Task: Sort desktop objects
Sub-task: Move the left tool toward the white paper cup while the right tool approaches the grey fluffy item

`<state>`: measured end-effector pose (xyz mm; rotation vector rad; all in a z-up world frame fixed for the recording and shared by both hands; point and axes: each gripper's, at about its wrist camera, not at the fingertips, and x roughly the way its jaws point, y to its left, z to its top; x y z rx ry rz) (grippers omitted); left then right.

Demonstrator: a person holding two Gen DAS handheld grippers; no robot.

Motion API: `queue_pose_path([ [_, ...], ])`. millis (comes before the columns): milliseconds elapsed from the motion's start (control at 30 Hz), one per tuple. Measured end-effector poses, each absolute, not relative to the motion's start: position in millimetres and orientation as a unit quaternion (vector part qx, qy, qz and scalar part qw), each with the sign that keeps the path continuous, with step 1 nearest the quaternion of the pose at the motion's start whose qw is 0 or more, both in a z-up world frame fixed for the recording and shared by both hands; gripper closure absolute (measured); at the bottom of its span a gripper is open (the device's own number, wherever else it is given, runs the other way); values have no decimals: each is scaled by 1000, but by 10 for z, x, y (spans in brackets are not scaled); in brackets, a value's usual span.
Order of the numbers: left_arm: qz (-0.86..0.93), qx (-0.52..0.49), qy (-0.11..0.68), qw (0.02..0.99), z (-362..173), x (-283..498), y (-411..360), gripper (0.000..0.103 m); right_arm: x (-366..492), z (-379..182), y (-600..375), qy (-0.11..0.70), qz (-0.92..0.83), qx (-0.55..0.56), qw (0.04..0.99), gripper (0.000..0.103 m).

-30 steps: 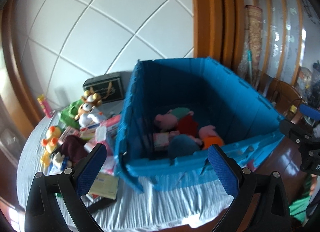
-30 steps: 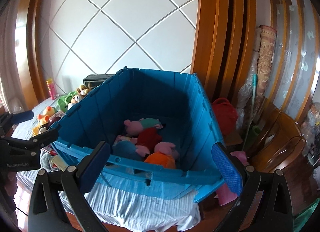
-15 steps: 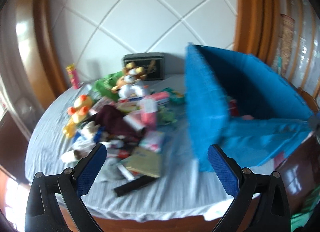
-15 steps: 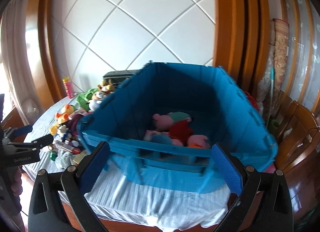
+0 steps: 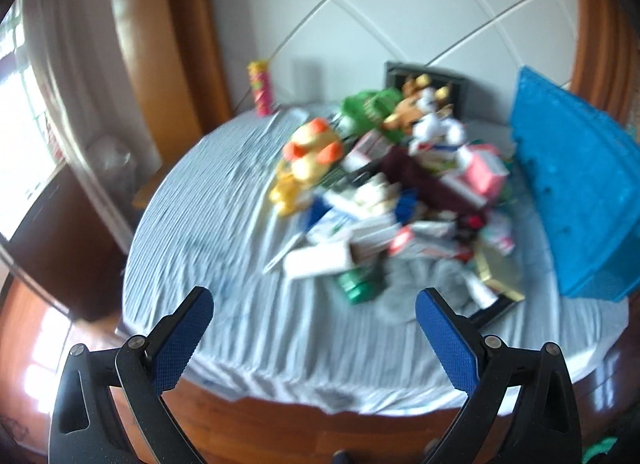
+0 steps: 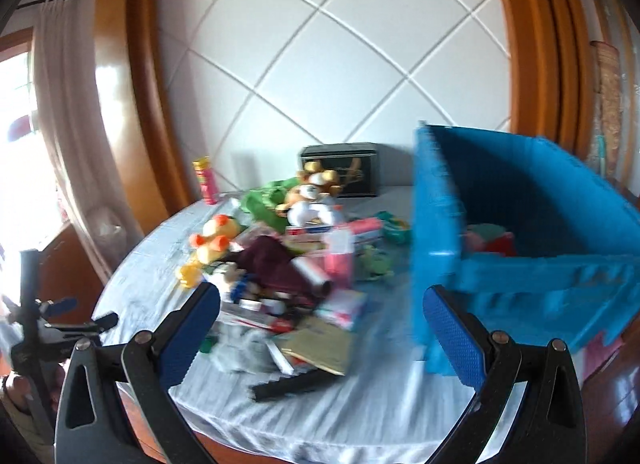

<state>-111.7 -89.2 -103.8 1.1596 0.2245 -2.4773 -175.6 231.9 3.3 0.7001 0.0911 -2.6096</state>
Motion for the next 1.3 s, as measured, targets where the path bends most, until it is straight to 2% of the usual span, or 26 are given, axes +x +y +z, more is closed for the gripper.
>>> queue_pose_path([
  [133,-878,424,92,203,-1258,-1034,-1156,1,-1745,-92,2000,26,-943,251,216,0],
  [233,-872,437,101,196,-1429,-1072,-1237,1,-1970,-426,1770,25,-911,332,245,0],
  [333,-864,454,104,192,-1610,-1155,-1286,1,-2060,-663,1595,54,-903,352,239,0],
  [733,-835,515,106,162,-2253,-1931,-1269,1,-2824,-1384,1241,77,-862,419,276,0],
  [1067,-831,543,43,112,-2610,-2438,-1470,1,-2957,-1677,869,81,-846,454,268,0],
  [1300,-842,538,-42,-9,-2768,-2788,-1660,1,-2752,-1920,582,31,-856,480,189,0],
])
